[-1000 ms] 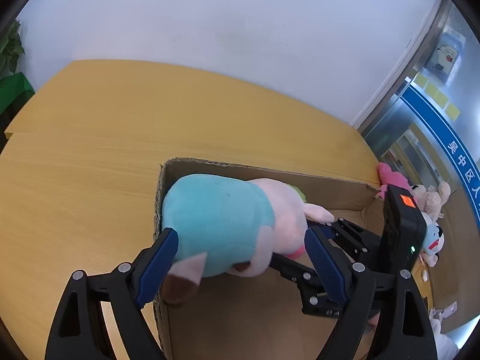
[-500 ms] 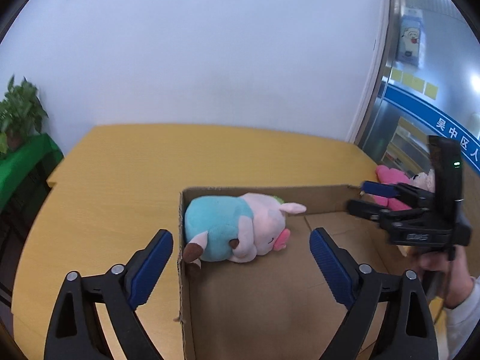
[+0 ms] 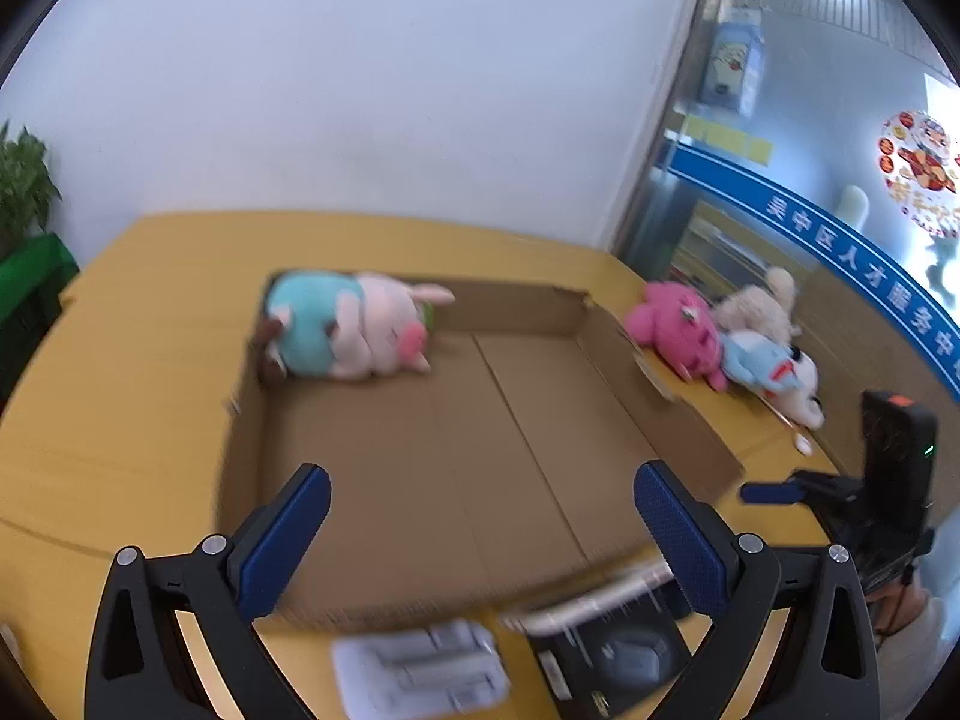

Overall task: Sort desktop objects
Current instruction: 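Grasp the black charger box with the left tool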

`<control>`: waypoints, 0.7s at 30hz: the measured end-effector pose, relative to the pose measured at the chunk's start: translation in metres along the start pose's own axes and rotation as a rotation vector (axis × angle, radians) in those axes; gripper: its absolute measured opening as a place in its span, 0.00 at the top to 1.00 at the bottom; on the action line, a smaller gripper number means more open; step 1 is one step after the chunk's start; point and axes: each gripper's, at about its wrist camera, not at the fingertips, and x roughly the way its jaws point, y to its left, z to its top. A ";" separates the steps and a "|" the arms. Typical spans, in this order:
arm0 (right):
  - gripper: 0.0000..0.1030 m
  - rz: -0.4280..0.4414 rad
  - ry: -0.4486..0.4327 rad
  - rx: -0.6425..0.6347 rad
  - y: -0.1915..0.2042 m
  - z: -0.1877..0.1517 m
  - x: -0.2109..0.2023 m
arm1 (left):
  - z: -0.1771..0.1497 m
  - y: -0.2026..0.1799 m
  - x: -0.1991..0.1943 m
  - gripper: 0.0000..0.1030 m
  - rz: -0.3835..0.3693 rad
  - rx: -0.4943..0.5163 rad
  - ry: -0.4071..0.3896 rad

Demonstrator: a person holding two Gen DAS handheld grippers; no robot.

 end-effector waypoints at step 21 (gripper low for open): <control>0.11 0.107 0.195 -0.146 0.048 -0.087 0.102 | -0.117 -0.043 0.092 0.24 -0.224 -0.152 0.357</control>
